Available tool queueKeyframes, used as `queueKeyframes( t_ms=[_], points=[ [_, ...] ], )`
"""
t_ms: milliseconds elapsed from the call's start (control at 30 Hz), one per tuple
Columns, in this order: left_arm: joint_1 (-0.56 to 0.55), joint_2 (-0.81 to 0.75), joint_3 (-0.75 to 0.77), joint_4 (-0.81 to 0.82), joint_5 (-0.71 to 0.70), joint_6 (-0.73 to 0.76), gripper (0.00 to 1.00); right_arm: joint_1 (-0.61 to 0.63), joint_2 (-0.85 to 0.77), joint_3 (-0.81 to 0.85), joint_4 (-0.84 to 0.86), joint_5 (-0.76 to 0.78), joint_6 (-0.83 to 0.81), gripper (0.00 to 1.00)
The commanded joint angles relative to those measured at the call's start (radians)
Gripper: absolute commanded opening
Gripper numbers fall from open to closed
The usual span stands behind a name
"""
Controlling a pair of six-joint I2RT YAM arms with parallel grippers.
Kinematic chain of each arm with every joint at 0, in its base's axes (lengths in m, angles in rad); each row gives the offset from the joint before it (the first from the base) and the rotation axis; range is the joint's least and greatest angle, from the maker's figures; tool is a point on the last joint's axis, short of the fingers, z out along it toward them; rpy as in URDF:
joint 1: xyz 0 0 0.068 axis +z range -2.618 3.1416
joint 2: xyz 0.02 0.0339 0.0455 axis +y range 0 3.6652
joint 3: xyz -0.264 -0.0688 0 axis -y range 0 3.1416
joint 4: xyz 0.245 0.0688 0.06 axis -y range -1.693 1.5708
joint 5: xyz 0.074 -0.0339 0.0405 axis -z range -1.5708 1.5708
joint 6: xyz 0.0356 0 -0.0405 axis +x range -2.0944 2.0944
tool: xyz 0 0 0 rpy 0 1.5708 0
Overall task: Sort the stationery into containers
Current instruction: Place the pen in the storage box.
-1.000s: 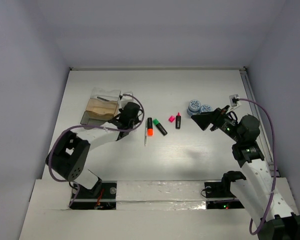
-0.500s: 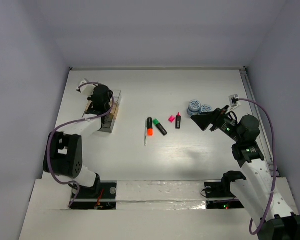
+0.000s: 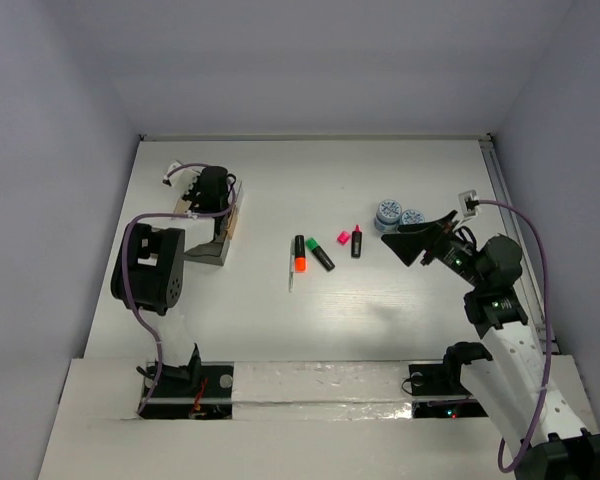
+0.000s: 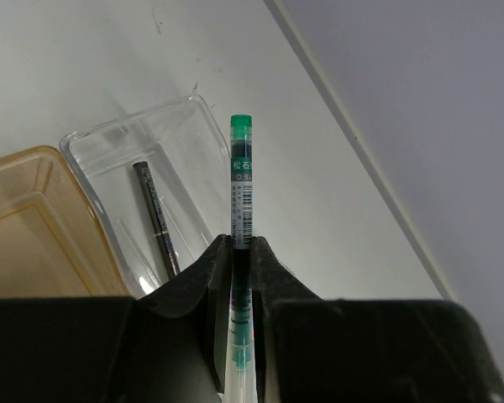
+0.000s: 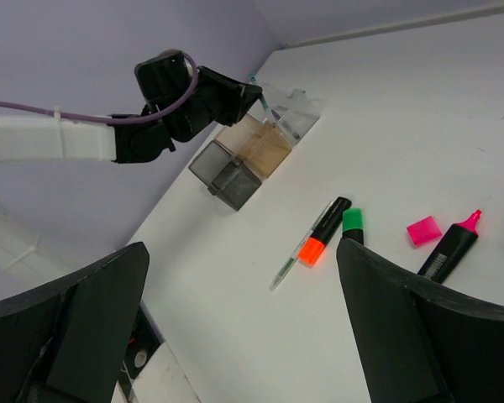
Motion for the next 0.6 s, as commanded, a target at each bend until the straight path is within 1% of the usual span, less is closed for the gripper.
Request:
queueKeyframes(
  t_ms=[0, 267, 500, 533, 567],
  points=[
    [0.015, 0.008, 0.047, 0.072, -0.048, 0.015, 0.0, 0.007, -0.01, -0.015, 0.091, -0.034, 0.019, 1.0],
    [0.024, 0.06, 0.08, 0.084, -0.051, 0.0, 0.0, 0.007, 0.006, -0.018, 0.109, -0.047, 0.025, 1.0],
    [0.024, 0.056, 0.038, 0.108, -0.048, -0.028, 0.0, 0.007, 0.009, -0.023, 0.124, -0.046, 0.029, 1.0],
    [0.024, 0.056, 0.034, 0.105, -0.049, -0.029, 0.01, 0.007, 0.01, -0.023, 0.125, -0.046, 0.031, 1.0],
    [0.024, 0.054, 0.03, 0.102, -0.049, -0.032, 0.04, 0.007, 0.01, -0.023, 0.126, -0.047, 0.032, 1.0]
  ],
)
